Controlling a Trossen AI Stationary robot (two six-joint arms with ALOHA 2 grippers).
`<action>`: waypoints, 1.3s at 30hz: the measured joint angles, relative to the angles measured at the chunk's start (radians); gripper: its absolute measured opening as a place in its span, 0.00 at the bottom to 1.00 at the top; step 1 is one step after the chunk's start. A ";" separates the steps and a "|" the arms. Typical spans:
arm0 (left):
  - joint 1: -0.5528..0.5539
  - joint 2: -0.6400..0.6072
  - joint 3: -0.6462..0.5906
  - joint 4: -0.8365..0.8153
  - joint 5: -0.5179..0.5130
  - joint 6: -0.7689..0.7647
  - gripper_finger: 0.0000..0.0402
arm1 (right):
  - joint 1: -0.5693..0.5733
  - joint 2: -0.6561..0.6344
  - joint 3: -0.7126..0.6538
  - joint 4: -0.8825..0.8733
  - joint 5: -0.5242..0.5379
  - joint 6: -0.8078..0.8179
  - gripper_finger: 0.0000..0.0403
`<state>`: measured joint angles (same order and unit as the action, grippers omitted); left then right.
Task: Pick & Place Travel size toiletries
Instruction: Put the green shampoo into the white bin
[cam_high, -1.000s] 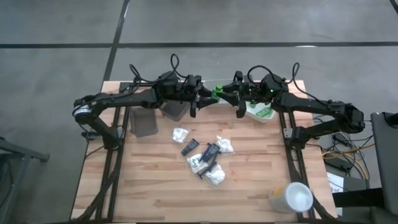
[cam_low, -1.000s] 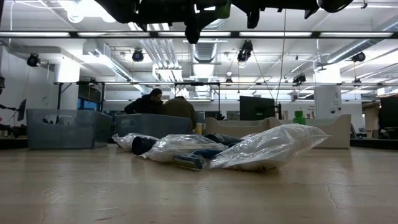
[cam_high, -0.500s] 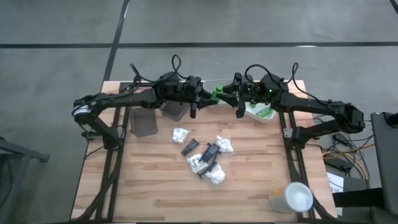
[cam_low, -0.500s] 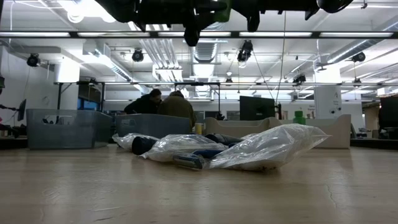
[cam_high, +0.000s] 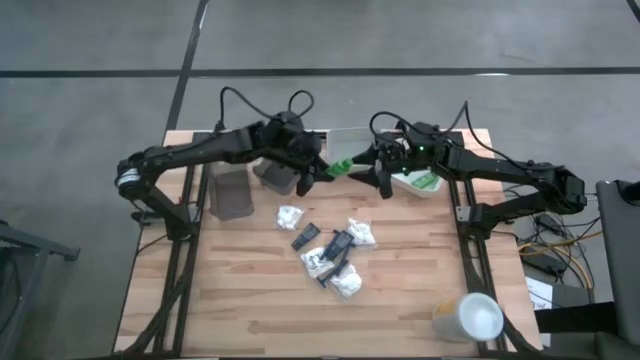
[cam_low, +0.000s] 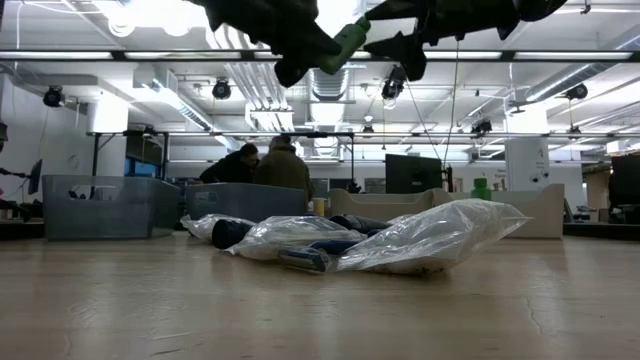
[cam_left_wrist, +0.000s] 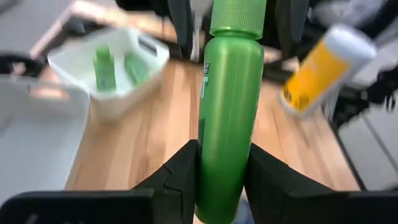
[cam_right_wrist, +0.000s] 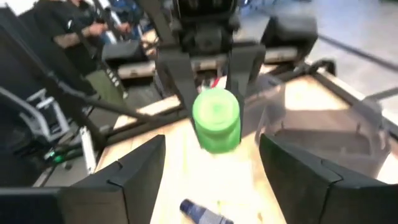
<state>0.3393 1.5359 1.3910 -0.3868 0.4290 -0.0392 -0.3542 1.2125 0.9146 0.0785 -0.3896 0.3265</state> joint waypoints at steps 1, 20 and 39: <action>0.000 0.010 0.031 -0.064 0.002 0.020 0.27 | 0.000 0.000 0.000 -0.014 -0.005 0.000 0.65; -0.025 0.301 0.544 -0.593 -0.048 0.175 0.27 | -0.001 0.001 0.000 -0.077 -0.053 0.000 0.58; -0.051 0.333 0.601 -0.597 -0.050 0.176 0.27 | 0.000 0.001 0.000 -0.083 -0.034 -0.042 0.49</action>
<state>0.2885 1.8694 1.9919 -0.9836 0.3787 0.1365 -0.3538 1.2133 0.9146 -0.0044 -0.4236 0.2844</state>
